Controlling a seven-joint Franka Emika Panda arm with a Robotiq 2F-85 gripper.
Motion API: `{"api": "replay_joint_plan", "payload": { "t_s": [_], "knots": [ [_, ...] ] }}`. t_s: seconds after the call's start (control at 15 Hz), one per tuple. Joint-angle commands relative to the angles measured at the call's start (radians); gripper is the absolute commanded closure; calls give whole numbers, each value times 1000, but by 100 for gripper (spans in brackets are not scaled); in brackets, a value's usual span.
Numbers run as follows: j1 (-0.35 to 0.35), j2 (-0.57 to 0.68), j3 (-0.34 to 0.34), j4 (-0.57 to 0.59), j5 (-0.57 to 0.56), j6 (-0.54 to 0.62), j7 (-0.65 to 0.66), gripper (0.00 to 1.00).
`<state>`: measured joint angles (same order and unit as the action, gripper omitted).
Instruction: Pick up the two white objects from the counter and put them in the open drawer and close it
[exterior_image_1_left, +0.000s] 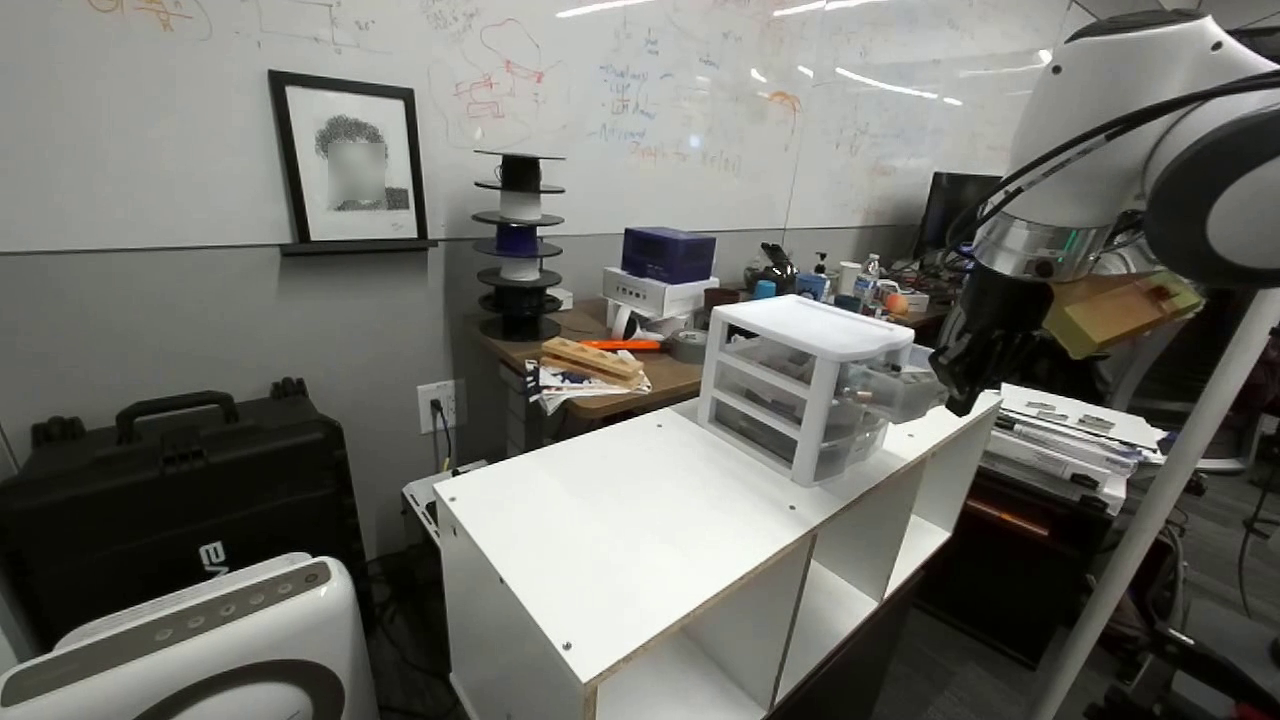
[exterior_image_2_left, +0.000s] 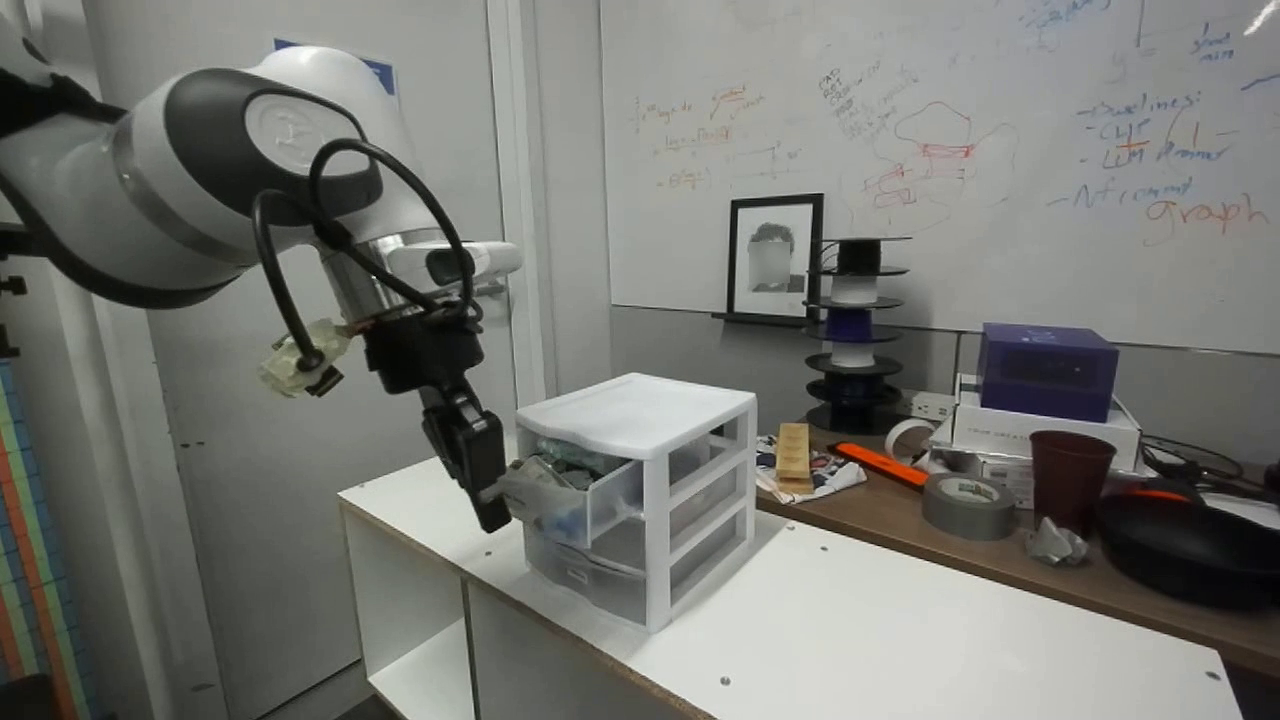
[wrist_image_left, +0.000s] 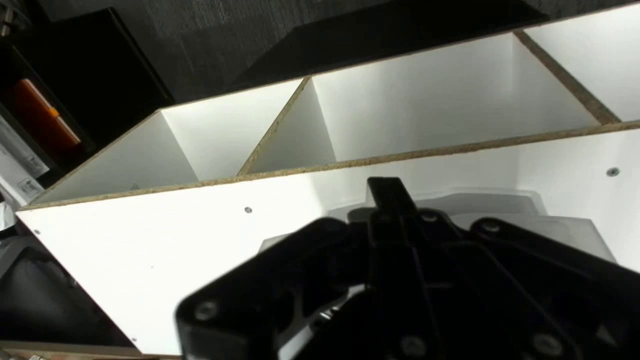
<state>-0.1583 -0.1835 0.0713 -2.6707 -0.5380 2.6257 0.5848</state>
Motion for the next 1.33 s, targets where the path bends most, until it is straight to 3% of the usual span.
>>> {"api": "replay_joint_plan", "payload": {
  "t_s": [0.0, 0.33, 1.0, 1.27],
  "knots": [
    [-56, 52, -2, 57, -151, 87, 125, 96],
    [-112, 100, -3, 103, -322, 128, 274, 99],
    [-141, 194, -4, 197, -499, 236, 659, 99],
    [-133, 187, -2, 180, -501, 240, 700, 99]
  ]
}}
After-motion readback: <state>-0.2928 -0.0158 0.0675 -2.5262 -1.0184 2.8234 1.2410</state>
